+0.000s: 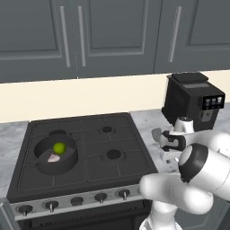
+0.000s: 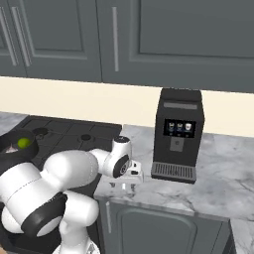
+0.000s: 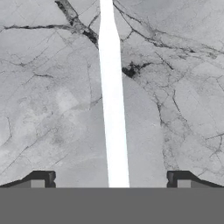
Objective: Put the garlic and lime in the pot. Retrieve the spatula and lightly stir the vegetables in the pot.
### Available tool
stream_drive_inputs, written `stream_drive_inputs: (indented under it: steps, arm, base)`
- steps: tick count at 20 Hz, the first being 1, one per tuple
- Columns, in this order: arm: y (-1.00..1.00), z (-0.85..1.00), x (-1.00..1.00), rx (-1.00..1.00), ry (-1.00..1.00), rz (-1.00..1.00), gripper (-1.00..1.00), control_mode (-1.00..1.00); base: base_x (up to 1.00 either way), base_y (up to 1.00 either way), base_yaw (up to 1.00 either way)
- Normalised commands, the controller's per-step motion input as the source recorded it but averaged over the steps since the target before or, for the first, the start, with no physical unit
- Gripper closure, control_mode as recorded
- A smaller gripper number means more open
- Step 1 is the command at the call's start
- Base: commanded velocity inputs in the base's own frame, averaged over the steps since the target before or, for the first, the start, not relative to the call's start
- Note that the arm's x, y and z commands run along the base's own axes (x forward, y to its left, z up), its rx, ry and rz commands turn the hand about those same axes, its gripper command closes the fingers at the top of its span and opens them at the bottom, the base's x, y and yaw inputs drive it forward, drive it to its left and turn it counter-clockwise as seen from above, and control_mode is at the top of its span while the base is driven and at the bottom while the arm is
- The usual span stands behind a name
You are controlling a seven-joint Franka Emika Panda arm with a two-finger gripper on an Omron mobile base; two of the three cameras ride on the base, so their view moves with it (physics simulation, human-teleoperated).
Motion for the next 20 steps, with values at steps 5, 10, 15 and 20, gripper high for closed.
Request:
stream_drive_inputs:
  steps: [5, 10, 15, 20]
  arm:
    - [0.00, -0.19, 0.01, 0.00, 0.00, 0.02, -1.00, -1.00]
    - [0.00, -0.08, 0.21, 0.00, 0.00, 0.03, -1.00, -1.00]
    - [0.00, -0.05, 0.25, 0.00, 0.00, 0.02, -1.00, -1.00]
    - [0.00, -0.08, 0.10, 0.00, 0.00, 0.01, -1.00, -1.00]
  base:
    - [0.00, 0.00, 0.00]
    - [0.00, 0.00, 0.00]
    - [0.00, 0.00, 0.00]
    - [0.00, 0.00, 0.00]
